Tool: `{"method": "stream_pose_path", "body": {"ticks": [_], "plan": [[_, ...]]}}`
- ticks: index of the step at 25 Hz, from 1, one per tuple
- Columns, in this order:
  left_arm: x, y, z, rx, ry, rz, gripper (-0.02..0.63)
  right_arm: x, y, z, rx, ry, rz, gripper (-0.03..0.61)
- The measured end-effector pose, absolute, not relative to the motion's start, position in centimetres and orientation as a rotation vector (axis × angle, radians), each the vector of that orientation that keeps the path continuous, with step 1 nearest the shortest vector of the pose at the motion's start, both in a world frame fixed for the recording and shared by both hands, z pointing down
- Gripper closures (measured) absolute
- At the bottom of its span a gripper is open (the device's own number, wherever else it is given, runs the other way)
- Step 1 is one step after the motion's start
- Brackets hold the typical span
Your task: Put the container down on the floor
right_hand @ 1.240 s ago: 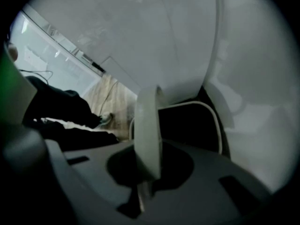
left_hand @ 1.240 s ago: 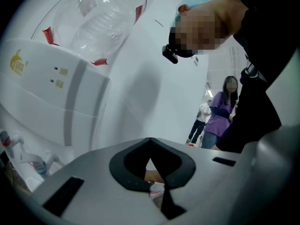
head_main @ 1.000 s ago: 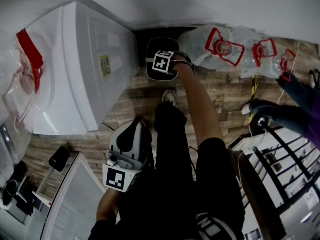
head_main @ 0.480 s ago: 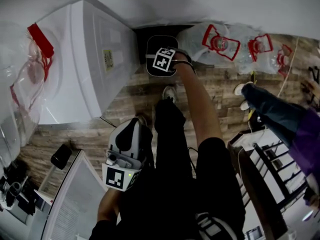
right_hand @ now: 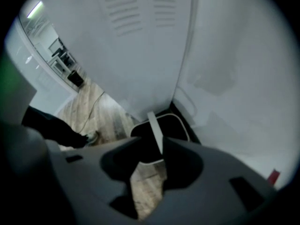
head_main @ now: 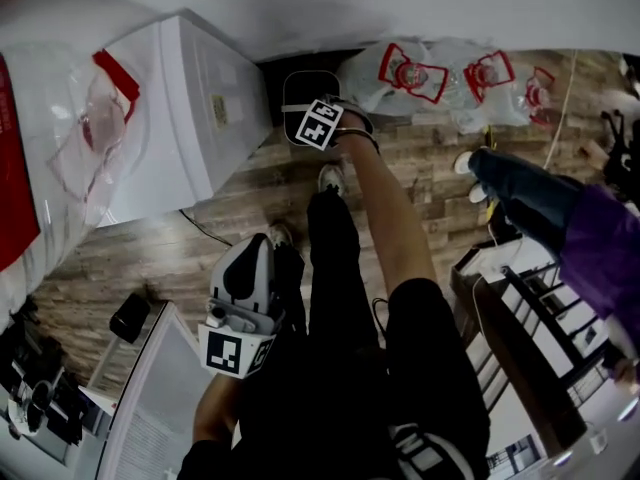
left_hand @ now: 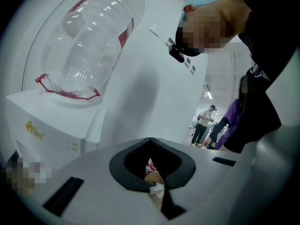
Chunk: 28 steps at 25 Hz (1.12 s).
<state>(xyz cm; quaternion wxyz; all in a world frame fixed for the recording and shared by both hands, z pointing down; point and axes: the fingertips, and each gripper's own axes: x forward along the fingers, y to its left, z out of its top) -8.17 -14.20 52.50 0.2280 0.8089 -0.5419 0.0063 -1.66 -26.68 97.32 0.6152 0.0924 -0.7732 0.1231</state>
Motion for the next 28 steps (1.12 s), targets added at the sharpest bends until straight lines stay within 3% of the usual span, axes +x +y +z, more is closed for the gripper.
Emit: {"method": "stream_pose_path", "body": {"ticks": [4, 6, 28], "plan": [[-8.2, -13.6, 50.2, 2.254, -1.470, 0.007, 0.589, -1.3, -25.8, 93.7, 0.332, -1.814, 0.323, 0.515], [-8.4, -13.2, 49.2, 2.267, -1.464, -0.003, 0.589, -1.1, -24.8, 92.3, 0.376, -1.824, 0.352, 0.533], [-11.2, -2.3, 39.8, 2.429, -1.358, -0.059, 0.589, 0.7, -8.9, 75.0, 1.002, -1.863, 0.767, 0.546]]}}
